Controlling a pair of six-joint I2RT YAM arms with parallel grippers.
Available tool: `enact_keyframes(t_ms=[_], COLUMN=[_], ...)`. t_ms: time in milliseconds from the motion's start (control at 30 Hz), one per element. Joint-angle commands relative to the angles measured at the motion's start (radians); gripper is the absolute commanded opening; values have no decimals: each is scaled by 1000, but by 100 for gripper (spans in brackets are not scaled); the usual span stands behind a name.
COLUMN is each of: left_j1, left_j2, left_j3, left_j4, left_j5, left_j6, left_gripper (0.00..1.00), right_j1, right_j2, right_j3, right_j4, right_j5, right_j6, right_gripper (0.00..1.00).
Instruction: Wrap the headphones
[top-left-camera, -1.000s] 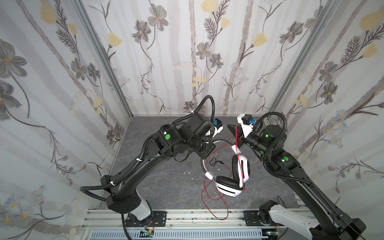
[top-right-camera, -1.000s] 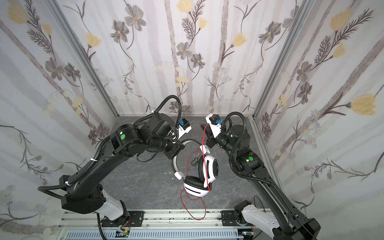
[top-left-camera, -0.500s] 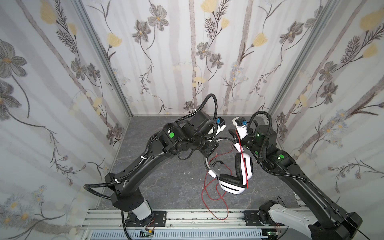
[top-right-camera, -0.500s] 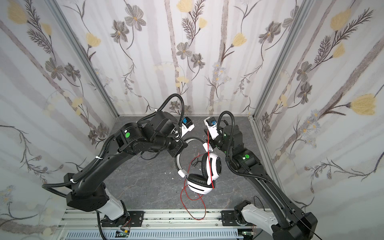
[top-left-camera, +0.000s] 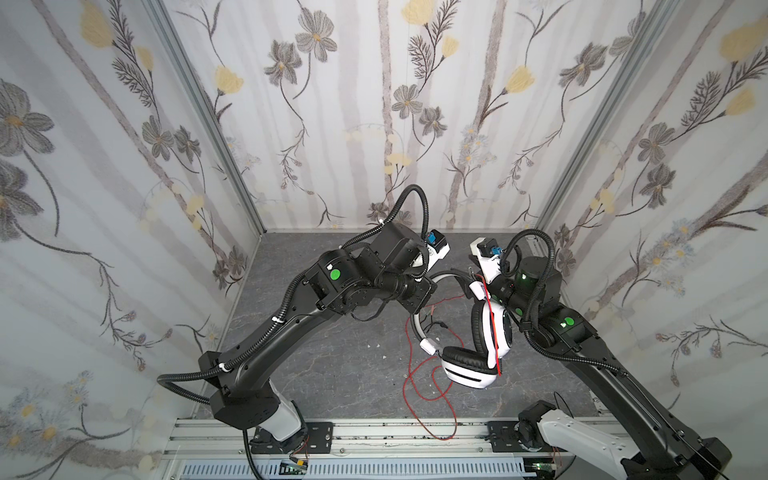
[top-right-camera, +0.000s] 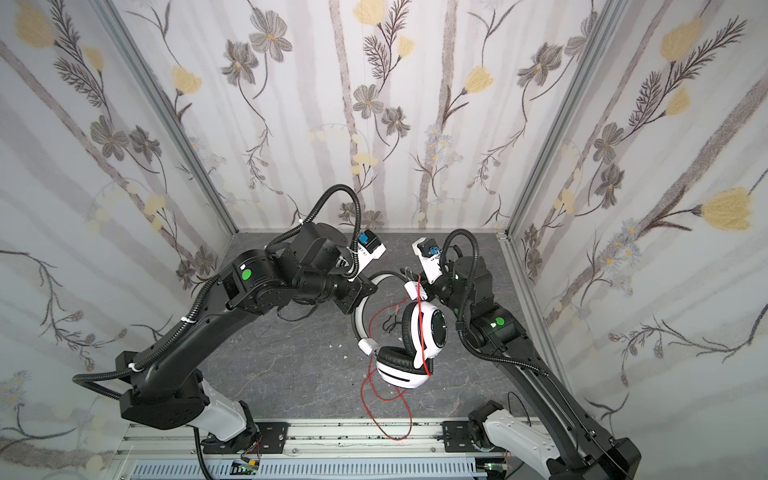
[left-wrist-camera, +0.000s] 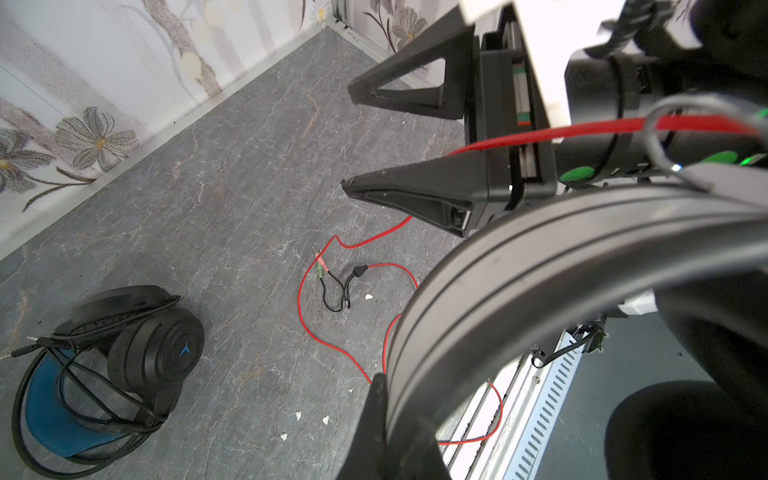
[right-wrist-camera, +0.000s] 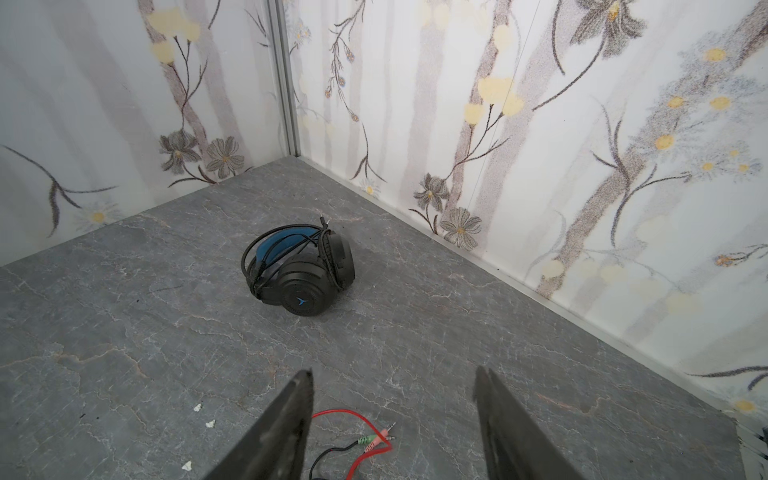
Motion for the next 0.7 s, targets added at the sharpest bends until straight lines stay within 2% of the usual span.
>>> enact_keyframes(t_ms=[0,467,533,667], left_j1=[5,8,6,7], left_j2=[-28,-82,-81,-85], left_j3=[-18,-90,-93,-111], left_j4=[138,338,367,418], left_j5=[51,130,144,173], left_j6=[-55,-157,-175,-206], left_gripper=[0,0,0,0], right_j1=[-15,-76,-76,-80], right_j2=[-17,-108,-114,-121], right_j3=[-18,-133,-141,-148], right_j4=[68,273,301,332], right_j5=[-57,-272,-307,-314], right_j6=[25,149,162,174], right_gripper=[65,73,78,79])
